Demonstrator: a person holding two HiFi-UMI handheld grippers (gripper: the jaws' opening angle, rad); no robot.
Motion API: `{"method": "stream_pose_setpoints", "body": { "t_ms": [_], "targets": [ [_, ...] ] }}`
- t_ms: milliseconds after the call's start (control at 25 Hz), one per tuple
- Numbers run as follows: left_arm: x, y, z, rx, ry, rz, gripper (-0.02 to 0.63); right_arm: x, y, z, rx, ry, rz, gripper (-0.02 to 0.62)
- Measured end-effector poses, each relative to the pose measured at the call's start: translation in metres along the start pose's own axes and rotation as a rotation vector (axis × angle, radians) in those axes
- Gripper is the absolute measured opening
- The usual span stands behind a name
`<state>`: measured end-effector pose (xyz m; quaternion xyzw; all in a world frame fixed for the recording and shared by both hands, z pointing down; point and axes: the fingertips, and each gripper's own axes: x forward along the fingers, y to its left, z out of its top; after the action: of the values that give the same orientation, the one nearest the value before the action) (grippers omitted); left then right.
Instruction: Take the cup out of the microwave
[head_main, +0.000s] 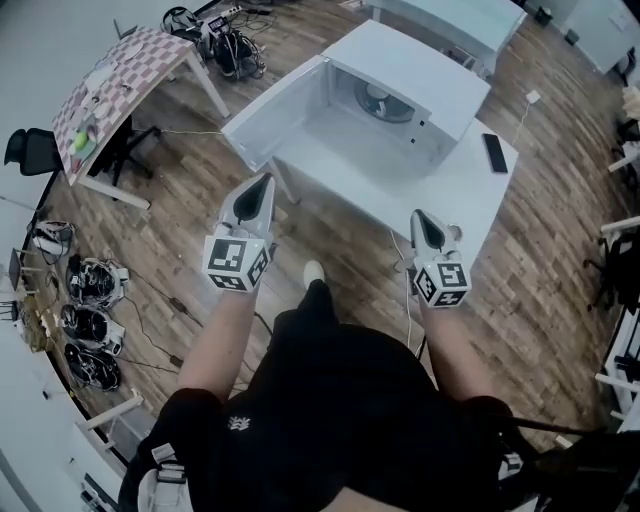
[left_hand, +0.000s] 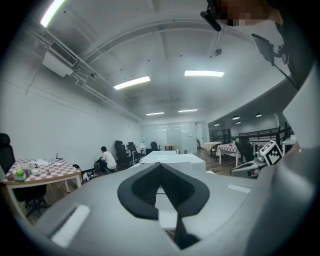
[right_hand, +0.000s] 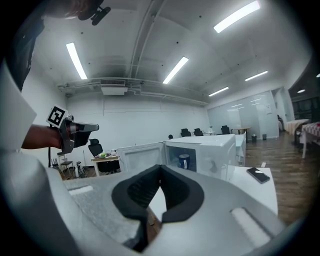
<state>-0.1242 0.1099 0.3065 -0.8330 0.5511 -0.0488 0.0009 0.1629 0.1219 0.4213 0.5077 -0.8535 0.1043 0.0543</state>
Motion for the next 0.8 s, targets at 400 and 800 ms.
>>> {"method": "stream_pose_setpoints", "body": {
  "t_ms": [400, 800],
  "targets": [
    [0.094, 0.065, 0.008, 0.047, -0.024, -0.109, 0.006, 0.103, -0.011, 0.022, 0.028, 0.016, -0.084, 0.003],
    [0.158, 0.103, -0.006, 0.047, -0.046, -0.225, 0.006, 0.177, -0.016, 0.038, -0.022, 0.041, -0.160, 0.003]
  ]
}}
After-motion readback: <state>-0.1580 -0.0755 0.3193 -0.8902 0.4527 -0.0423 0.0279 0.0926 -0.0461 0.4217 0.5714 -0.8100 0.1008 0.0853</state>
